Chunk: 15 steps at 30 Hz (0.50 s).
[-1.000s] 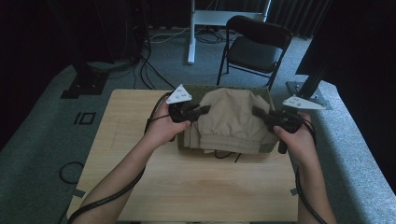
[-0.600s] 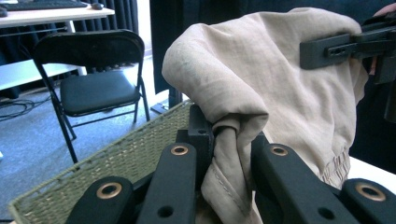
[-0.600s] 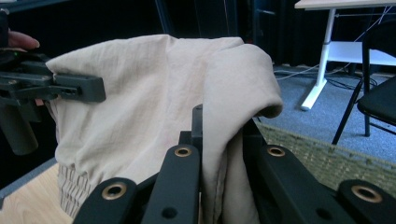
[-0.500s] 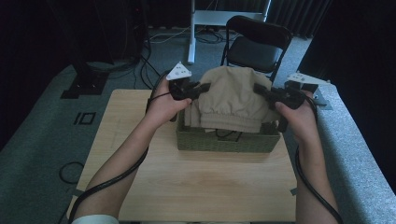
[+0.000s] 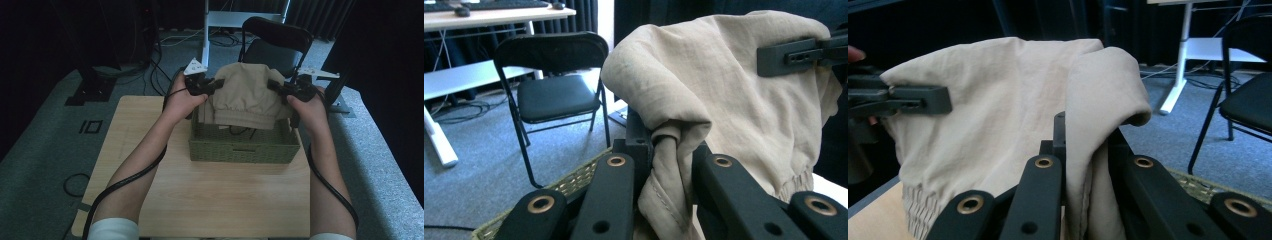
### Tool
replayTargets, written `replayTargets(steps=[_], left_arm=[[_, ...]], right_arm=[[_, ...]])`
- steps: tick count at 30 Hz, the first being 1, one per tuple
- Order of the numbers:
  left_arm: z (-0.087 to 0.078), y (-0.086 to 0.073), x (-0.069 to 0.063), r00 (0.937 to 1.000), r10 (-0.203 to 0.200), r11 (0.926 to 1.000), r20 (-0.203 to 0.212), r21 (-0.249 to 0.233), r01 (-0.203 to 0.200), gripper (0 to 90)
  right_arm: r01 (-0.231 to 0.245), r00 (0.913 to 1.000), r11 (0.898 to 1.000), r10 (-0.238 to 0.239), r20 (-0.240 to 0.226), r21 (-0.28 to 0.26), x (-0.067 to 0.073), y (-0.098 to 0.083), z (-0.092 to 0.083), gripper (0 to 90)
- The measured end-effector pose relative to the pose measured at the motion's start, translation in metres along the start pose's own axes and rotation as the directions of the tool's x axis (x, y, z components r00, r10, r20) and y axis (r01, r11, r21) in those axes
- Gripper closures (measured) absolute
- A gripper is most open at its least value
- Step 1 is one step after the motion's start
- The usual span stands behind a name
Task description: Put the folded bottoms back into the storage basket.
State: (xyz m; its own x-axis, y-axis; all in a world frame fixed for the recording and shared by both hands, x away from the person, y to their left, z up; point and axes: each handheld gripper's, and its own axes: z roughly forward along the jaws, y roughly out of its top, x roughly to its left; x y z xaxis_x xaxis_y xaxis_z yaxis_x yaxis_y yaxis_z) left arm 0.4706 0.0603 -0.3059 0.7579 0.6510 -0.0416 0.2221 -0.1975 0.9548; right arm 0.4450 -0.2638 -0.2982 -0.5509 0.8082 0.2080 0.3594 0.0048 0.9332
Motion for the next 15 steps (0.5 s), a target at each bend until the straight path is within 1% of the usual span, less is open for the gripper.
replayTargets(steps=[2, 3, 5, 8, 12, 13, 15], left_arm=[[0.005, -0.006, 0.005, 0.9998, -0.016, 0.9998, -0.011, 0.010, 0.016, 82.3], [0.007, -0.008, 0.007, 0.9996, -0.025, 0.9996, -0.010, 0.012, 0.025, 82.4], [0.012, -0.016, 0.011, 0.9989, -0.041, 0.9988, -0.021, 0.026, 0.042, 82.3], [0.023, -0.032, 0.015, 0.9979, -0.060, 0.9969, -0.023, 0.049, 0.061, 82.4], [0.034, -0.047, 0.018, 0.9961, -0.086, 0.9947, -0.021, 0.055, 0.087, 82.3], [0.037, -0.051, 0.019, 0.9960, -0.086, 0.9944, -0.025, 0.060, 0.087, 82.4], [0.042, -0.057, 0.020, 0.9950, -0.099, 0.9927, -0.016, 0.068, 0.099, 82.3]], right_arm=[[-0.013, 0.9999, 1.000, 0.013, -0.001, 0.002, -0.005, -0.003, 0.007, 82.9], [-0.014, 0.9999, 1.000, 0.014, 0.000, 0.010, -0.008, -0.005, 0.011, 82.9], [-0.019, 0.9998, 1.000, 0.019, 0.010, 0.024, -0.012, -0.010, 0.017, 82.9], [-0.026, 0.9995, 0.998, 0.025, 0.019, 0.056, -0.017, -0.020, 0.027, 82.9], [-0.049, 0.9983, 0.996, 0.046, 0.035, 0.078, -0.026, -0.034, 0.038, 82.9], [-0.054, 0.9980, 0.995, 0.051, 0.038, 0.085, -0.029, -0.038, 0.041, 82.8], [-0.062, 0.9973, 0.994, 0.058, 0.046, 0.094, -0.034, -0.045, 0.046, 82.8]])
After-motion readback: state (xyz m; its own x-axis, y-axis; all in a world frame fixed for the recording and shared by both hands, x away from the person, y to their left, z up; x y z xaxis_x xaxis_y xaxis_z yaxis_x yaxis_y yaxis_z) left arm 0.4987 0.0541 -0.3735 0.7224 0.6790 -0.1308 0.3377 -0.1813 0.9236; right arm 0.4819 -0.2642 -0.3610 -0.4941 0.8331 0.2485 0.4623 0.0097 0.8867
